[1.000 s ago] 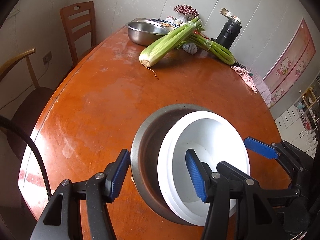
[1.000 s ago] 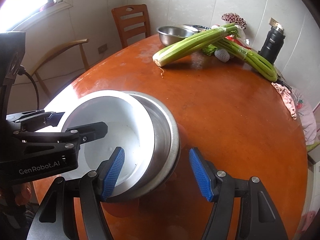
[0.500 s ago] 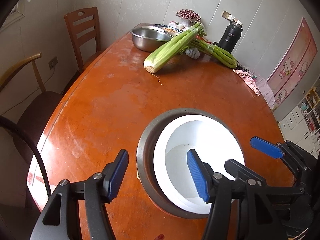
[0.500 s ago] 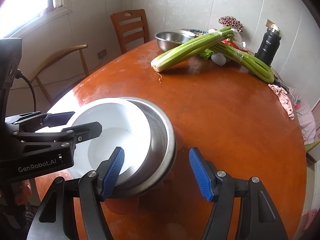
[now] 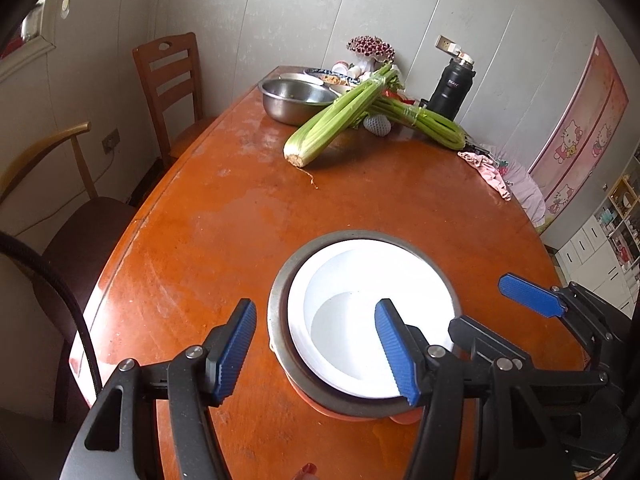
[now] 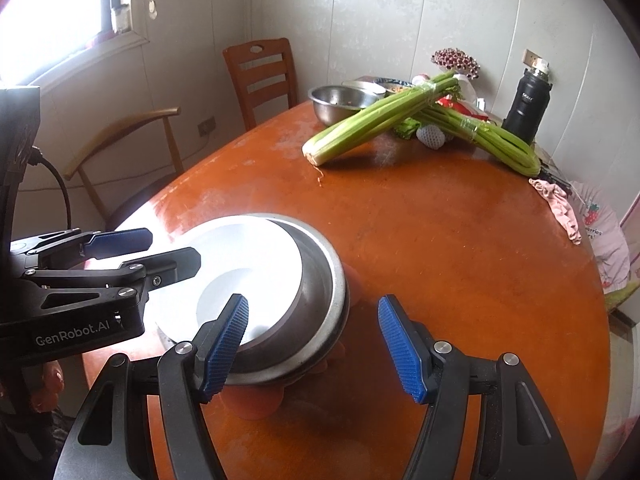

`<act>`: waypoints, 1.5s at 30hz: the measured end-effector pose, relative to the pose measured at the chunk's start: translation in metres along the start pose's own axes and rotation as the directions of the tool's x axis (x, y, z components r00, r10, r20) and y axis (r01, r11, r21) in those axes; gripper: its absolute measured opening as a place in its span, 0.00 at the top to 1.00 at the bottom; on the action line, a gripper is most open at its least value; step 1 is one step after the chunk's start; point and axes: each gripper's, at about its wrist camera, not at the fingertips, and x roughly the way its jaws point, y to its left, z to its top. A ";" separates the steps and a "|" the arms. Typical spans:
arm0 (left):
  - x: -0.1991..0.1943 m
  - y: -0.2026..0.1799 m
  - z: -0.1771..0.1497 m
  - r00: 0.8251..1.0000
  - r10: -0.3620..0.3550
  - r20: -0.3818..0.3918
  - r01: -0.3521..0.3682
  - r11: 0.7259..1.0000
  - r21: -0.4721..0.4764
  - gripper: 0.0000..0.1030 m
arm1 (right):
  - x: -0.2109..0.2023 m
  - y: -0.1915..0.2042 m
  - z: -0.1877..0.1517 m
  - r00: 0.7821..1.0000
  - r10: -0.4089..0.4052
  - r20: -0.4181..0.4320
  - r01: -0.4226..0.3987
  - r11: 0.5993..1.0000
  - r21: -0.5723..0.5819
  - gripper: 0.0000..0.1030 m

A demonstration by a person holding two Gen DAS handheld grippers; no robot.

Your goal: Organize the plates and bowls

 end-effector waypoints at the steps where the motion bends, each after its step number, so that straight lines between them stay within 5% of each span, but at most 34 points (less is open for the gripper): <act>1: -0.002 -0.002 0.000 1.000 0.002 0.004 -0.002 1.000 0.003 0.41 | -0.004 0.000 -0.001 1.000 0.002 0.006 -0.002 1.000 0.000 0.32; 34: -0.071 -0.076 -0.112 0.996 0.075 0.058 -0.079 0.994 0.070 0.38 | -0.102 -0.018 -0.120 0.995 0.016 0.094 -0.019 0.999 0.031 0.32; 45: -0.074 -0.073 -0.127 0.994 0.091 0.054 -0.095 0.993 0.064 0.38 | -0.110 -0.012 -0.133 0.994 0.029 0.101 -0.032 0.999 0.026 0.32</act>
